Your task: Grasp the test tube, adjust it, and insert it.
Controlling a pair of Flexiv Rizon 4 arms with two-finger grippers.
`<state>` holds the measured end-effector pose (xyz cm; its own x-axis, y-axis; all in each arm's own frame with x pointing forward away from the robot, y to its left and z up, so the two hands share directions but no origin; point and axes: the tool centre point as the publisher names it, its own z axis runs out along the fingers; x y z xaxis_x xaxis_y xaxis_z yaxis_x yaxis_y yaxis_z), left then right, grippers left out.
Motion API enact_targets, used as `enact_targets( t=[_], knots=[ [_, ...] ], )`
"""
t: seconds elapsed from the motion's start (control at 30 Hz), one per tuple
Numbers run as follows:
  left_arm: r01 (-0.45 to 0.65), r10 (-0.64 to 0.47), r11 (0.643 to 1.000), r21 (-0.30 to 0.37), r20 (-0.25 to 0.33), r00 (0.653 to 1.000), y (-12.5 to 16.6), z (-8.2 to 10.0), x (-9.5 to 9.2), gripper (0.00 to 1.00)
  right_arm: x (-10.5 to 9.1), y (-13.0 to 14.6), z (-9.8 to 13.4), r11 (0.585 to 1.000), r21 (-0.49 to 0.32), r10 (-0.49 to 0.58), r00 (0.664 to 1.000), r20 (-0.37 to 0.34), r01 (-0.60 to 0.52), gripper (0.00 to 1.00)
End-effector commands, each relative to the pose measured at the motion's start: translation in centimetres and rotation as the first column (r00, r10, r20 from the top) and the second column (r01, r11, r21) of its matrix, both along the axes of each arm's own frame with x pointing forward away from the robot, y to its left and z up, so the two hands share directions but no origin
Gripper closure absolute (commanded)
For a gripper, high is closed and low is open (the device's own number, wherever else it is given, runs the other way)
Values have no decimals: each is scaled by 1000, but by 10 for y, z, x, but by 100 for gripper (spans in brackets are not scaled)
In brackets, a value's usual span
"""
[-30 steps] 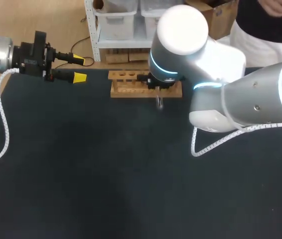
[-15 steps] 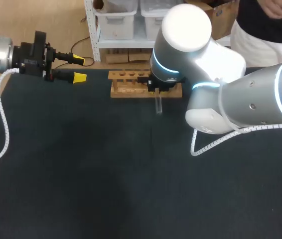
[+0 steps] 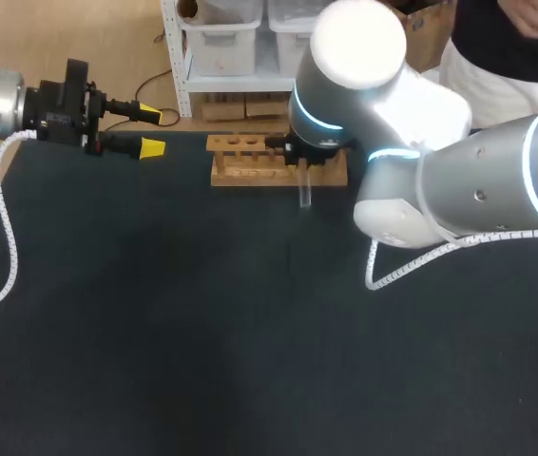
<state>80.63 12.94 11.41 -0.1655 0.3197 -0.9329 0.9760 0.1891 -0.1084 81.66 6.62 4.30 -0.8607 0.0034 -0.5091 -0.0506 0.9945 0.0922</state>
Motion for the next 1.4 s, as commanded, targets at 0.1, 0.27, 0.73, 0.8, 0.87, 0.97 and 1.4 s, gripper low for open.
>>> enact_targets(
  t=[0.1, 0.27, 0.73, 0.8, 0.87, 0.97, 1.4],
  knots=[
    [0, 0, 1000, -2, 3, 1000, 0, -1, 0, 0, -20, -8, 25, 998, -17, -53, 996, 72, 54, 100],
    [0, 0, 1000, -2, 3, 1000, 0, -1, 0, 0, -29, -13, 42, 996, -29, -85, 990, 109, 88, 100],
    [0, 0, 1000, -2, 3, 1000, 0, -1, 0, 0, -50, -21, 74, 990, -66, -115, 980, 164, 127, 100],
    [0, 0, 1000, -2, 3, 1000, 0, -1, 0, 0, -52, -20, 76, 990, -68, -114, 980, 165, 126, 100],
    [0, 0, 1000, -2, 3, 1000, 0, -1, 0, 0, -54, -20, 78, 990, -68, -112, 980, 167, 125, 100],
    [0, 0, 1000, -2, 3, 1000, 0, -1, 0, 0, -56, -21, 80, 990, -68, -110, 979, 169, 123, 100],
    [0, 0, 1000, -2, 3, 1000, 0, -1, 0, 0, -59, -20, 87, 994, -49, -89, 977, 193, 100, 100]
  ],
)
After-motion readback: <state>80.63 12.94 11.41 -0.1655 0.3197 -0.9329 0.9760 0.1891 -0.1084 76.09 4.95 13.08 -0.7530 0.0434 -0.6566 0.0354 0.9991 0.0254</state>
